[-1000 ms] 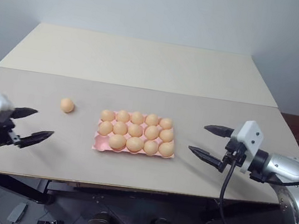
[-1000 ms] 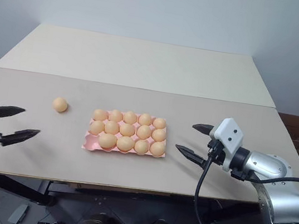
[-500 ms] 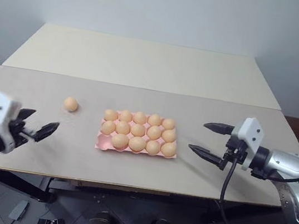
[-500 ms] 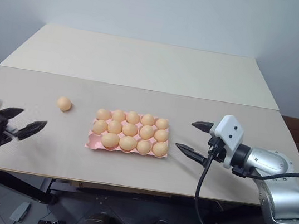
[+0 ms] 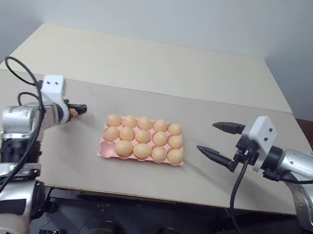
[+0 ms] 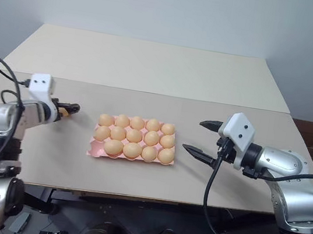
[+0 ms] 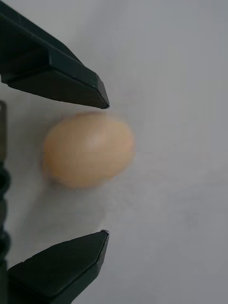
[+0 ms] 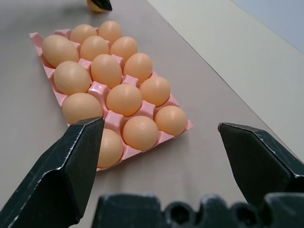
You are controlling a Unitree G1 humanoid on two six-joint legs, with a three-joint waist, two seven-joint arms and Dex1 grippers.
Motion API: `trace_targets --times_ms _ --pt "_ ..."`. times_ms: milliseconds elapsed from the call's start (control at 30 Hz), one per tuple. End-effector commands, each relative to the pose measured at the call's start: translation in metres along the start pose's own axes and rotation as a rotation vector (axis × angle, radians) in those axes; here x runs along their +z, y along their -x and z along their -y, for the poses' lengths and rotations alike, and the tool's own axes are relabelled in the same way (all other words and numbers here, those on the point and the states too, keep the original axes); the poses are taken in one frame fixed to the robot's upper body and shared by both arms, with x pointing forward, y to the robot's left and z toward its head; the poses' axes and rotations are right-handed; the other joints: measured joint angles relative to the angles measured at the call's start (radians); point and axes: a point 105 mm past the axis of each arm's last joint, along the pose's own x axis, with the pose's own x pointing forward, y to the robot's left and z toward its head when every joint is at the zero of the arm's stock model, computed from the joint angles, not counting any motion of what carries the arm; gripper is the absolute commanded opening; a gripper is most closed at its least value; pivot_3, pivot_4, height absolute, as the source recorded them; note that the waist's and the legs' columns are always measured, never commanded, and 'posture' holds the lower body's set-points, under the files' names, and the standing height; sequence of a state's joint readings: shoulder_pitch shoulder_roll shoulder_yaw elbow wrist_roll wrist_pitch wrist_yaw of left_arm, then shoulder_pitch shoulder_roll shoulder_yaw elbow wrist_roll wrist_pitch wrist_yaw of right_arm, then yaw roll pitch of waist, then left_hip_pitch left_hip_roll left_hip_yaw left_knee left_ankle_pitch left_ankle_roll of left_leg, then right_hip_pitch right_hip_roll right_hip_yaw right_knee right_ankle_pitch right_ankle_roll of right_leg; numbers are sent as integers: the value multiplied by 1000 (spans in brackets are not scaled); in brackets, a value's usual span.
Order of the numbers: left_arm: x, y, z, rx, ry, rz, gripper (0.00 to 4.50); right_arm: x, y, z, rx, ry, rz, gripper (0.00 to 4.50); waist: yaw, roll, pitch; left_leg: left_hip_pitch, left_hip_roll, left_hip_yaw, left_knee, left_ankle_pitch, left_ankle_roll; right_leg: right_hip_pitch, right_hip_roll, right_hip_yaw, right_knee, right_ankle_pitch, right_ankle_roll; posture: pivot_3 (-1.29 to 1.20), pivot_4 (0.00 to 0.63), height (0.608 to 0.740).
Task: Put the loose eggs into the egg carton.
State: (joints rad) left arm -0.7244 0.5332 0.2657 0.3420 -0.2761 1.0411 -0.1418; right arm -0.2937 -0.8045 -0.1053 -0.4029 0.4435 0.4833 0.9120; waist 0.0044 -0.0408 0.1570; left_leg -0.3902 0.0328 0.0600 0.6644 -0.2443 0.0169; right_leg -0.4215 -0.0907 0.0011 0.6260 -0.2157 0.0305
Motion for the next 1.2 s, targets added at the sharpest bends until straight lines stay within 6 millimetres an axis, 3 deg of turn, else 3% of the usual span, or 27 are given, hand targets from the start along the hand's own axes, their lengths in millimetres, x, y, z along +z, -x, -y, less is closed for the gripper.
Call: trace_targets --times_ms 33,233,300,500,600,700,900,1167,1200 --pt "10 -9 2 24 -2 23 4068 13 7 -2 -15 54 29 4500 2 0 0 0 0 0 0 0 0 0 0 0 0 0 0 0 150 740" --pt "19 -12 11 13 -39 65 2182 13 11 -4 -35 49 28 4500 5 0 0 0 0 0 0 0 0 0 -1 0 0 0 1 0 150 740" --pt "26 -3 15 -43 -102 105 1900 12 13 -5 -43 45 25 4500 6 0 0 0 0 0 0 0 0 0 -1 0 0 0 1 0 150 740" --pt "27 58 28 -413 -527 250 1894 10 16 -8 -65 35 24 4500 -17 0 0 -1 1 1 0 0 -1 -2 -1 2 0 0 1 0 150 740" --pt "15 97 41 -718 -651 271 1894 9 16 -9 -72 28 27 4500 -16 1 0 1 2 2 0 0 -1 -2 -1 1 1 0 -1 0 150 740" --pt "-3 116 53 -906 -714 238 1894 7 13 -10 -79 24 29 4500 -5 1 -1 1 2 3 0 0 -1 0 -1 1 0 -1 -3 0 150 740" --pt "-31 108 72 -958 -763 179 1894 8 13 -12 -93 24 39 4500 7 1 -1 0 1 3 0 0 -1 -1 0 1 -1 -1 -2 0 150 740" --pt "-48 98 87 -995 -748 167 1894 8 14 -12 -105 23 36 4500 5 1 -1 0 1 3 0 0 0 -1 0 1 0 -1 -1 0 150 740" --pt "-49 97 88 -991 -754 164 2239 9 14 -12 -107 24 36 4500 5 1 -1 0 1 3 0 0 0 -1 0 1 0 -1 -1 0 150 740"
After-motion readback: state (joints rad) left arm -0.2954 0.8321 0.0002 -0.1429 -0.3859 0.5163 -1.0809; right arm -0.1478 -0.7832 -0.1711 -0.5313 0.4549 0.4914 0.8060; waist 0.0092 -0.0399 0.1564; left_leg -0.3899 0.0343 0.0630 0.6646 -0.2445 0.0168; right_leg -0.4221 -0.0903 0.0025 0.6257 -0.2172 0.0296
